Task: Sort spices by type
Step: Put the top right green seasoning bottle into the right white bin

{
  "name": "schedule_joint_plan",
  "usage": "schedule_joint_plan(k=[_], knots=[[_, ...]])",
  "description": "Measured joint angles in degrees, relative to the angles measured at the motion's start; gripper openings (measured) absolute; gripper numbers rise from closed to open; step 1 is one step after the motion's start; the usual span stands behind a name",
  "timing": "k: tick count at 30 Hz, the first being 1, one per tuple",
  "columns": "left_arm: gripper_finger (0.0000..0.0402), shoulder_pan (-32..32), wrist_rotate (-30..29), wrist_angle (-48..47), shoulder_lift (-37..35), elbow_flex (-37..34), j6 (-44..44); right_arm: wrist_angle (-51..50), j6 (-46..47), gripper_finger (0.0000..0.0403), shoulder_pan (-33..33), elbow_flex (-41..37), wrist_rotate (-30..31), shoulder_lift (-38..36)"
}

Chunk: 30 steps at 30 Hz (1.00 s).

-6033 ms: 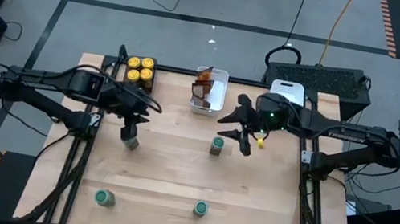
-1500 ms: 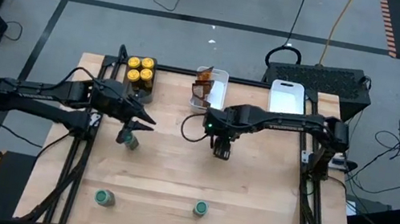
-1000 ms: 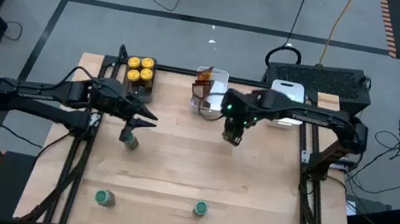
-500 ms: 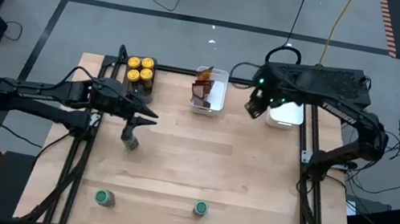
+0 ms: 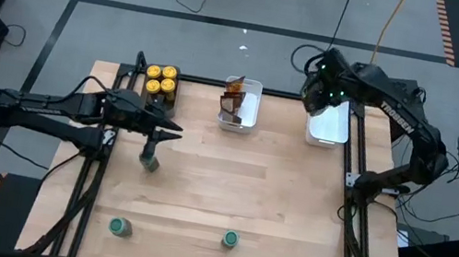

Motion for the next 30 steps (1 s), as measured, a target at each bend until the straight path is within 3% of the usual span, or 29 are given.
schedule_joint_plan(k=[14,30], knots=[[0.0105,0.0,-0.5,-0.1,0.0,0.0,-1.5,2.5,0.1,0.0191,-12.8,0.0,-0.1,1.3],[0.0105,0.0,-1.9,-0.8,0.0,0.0,-1.4,1.6,-2.5,0.0194,-17.9,0.0,-0.2,8.4]])
